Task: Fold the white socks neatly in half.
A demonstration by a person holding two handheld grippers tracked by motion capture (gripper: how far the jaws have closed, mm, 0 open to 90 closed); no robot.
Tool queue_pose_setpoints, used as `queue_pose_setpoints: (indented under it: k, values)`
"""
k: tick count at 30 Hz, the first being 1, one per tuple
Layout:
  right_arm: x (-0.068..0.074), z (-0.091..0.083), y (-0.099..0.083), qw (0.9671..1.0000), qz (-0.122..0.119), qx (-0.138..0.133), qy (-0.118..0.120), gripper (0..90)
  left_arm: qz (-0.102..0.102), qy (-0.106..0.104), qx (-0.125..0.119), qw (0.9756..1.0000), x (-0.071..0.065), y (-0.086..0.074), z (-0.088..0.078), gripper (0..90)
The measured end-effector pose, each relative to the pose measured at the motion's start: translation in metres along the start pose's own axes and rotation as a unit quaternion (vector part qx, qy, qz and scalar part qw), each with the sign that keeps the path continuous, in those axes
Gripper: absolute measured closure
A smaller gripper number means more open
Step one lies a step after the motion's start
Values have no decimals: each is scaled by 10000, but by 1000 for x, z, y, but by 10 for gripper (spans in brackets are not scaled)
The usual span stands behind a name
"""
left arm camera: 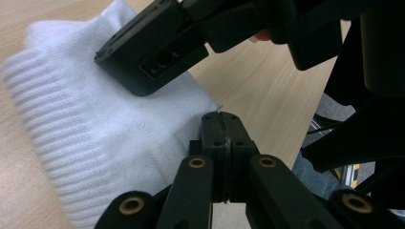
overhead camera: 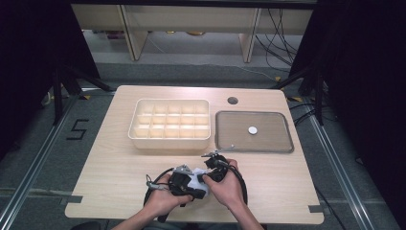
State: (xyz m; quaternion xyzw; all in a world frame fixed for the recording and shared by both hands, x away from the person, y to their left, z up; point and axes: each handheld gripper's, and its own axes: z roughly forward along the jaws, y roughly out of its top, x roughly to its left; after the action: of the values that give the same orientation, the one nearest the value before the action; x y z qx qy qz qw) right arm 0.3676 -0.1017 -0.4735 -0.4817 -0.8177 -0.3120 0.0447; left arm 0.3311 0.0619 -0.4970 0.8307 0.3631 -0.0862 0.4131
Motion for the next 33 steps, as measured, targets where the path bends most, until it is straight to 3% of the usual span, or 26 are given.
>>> queue_pose_setpoints:
  k: [1,4,16,18,22,25,26,29,30,31,32,33]
  values:
    - [0,0,0,10000,13,5,-40,900,23,82,114,9999,-1,1,-2,889]
    - [0,2,-1,10000,-36,-8,-62,900,-33,-2,-30,10000,0,-1,1,889]
    - [-1,5,-2,10000,-17,-4,-12,900,35,9,49,10000,0,-1,3,890]
    - [-1,5,-2,10000,-30,-8,-54,900,32,53,-46,10000,0,-2,4,890]
    - [-1,5,-2,10000,-30,-21,-34,900,39,-26,14,10000,-1,-3,0,870]
    - [-1,5,-2,10000,-56,-40,-46,900,64,-37,-72,9999,-6,-5,-12,809]
    - [-1,5,-3,9999,-94,-81,-57,900,31,-160,-207,9997,-8,-7,-23,785]
    - [0,4,-3,9999,-81,-113,-44,889,4,-123,-323,9994,-7,-9,-35,700]
    - [0,4,-3,9999,-86,-128,-1,880,-38,-28,-415,9991,-5,-10,-42,700]
    - [2,3,-4,9999,107,-86,65,871,-90,73,-570,9983,-2,-10,-48,660]
    - [-2,2,-4,9998,-93,-174,52,850,-170,118,-639,9977,3,-10,-56,589]
    - [-1,1,-4,9997,-74,-225,104,841,-256,212,-721,9968,7,-10,-60,565]
